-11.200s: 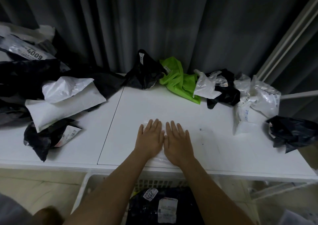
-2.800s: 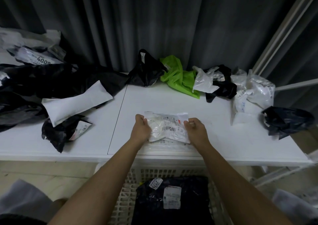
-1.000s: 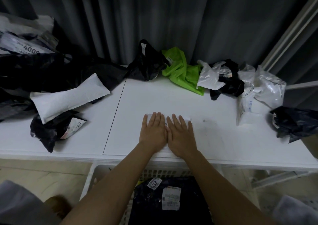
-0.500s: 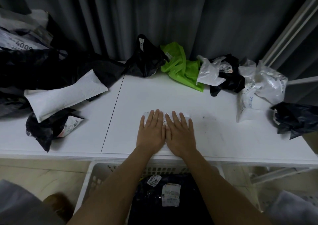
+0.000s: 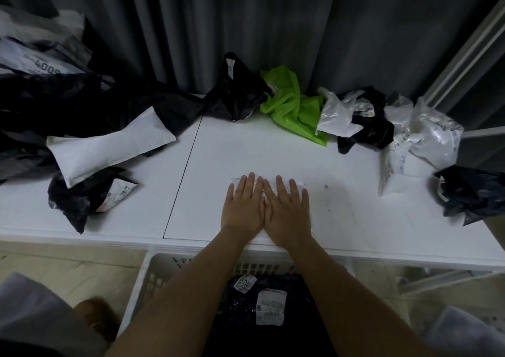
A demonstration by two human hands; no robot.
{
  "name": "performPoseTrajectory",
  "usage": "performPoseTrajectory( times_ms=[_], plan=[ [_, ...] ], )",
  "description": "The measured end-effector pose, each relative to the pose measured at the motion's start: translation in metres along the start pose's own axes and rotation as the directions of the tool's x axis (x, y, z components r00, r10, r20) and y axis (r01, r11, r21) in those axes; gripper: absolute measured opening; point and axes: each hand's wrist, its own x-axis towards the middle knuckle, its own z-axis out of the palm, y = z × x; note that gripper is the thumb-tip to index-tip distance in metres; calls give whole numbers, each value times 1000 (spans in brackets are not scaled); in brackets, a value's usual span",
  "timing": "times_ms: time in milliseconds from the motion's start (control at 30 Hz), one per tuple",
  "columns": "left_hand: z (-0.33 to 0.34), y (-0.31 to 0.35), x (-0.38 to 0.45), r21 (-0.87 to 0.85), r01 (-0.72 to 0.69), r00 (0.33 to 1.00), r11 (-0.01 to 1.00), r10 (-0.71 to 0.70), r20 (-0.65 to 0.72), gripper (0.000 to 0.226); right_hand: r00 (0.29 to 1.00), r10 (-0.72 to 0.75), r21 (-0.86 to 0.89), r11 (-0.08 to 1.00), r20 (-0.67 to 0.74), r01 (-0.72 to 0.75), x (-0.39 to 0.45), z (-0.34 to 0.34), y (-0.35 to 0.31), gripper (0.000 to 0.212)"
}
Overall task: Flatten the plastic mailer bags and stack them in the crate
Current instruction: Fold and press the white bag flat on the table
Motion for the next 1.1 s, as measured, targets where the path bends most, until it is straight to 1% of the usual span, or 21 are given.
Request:
performPoseTrajectory(
  times_ms=[33, 100, 133, 233, 300, 367, 400, 467, 533, 600, 733, 800, 867, 1000, 1100],
  plan=[
    [-2, 2, 1, -3, 27, 999, 1000, -27, 28, 56, 1000, 7, -4, 1000, 22, -7, 0, -2, 0, 77],
    [-8, 8, 0, -2, 83, 992, 997, -83, 92, 56, 996, 19, -24, 1000, 85, -17, 1, -8, 0, 58],
    [-11, 9, -1, 5, 100, 987, 995, -100, 125, 56, 992, 21, -29, 999, 126, -17, 2, -11, 0, 53],
    [-21, 8, 0, -67, 113, 970, 991, -95, 223, 58, 962, 47, -66, 997, 270, -30, 5, -32, -3, 53],
    [-34, -4, -4, -157, 97, 968, 983, -57, 243, 62, 955, 36, -105, 994, 293, -6, 6, -46, -9, 54],
    [-51, -20, -8, -232, 93, 980, 968, -48, 194, 63, 969, -34, -113, 992, 246, 63, 6, -56, -13, 54],
    [-62, -35, -11, -232, 106, 988, 967, -76, 134, 63, 976, -84, -94, 990, 199, 104, 8, -61, -19, 53],
    [-84, -67, -13, -177, 153, 988, 972, -155, 2, 63, 975, -173, -41, 983, 139, 181, 12, -71, -31, 53],
    [-104, -100, -13, -109, 248, 960, 963, -260, -107, 66, 964, -238, 14, 971, 115, 238, 19, -80, -46, 52],
    [-119, -133, -12, -45, 343, 919, 938, -345, -192, 68, 959, -270, 79, 961, 88, 264, 28, -88, -65, 48],
    [-134, -187, -11, 27, 460, 867, 887, -443, -230, 71, 955, -297, 247, 926, 3, 287, 50, -92, -103, 41],
    [-135, -205, -11, 88, 496, 853, 864, -466, -236, 74, 954, -298, 315, 903, -33, 292, 60, -89, -119, 38],
    [-133, -216, -10, 159, 511, 848, 844, -466, -254, 74, 954, -296, 346, 890, -57, 297, 68, -87, -130, 36],
    [-130, -227, -6, 247, 520, 850, 818, -465, -249, 54, 951, -300, 329, 894, -71, 306, 74, -74, -142, 34],
    [-129, -225, -3, 272, 498, 858, 824, -421, -294, 39, 954, -295, 335, 894, -59, 297, 71, -66, -142, 33]
  ],
)
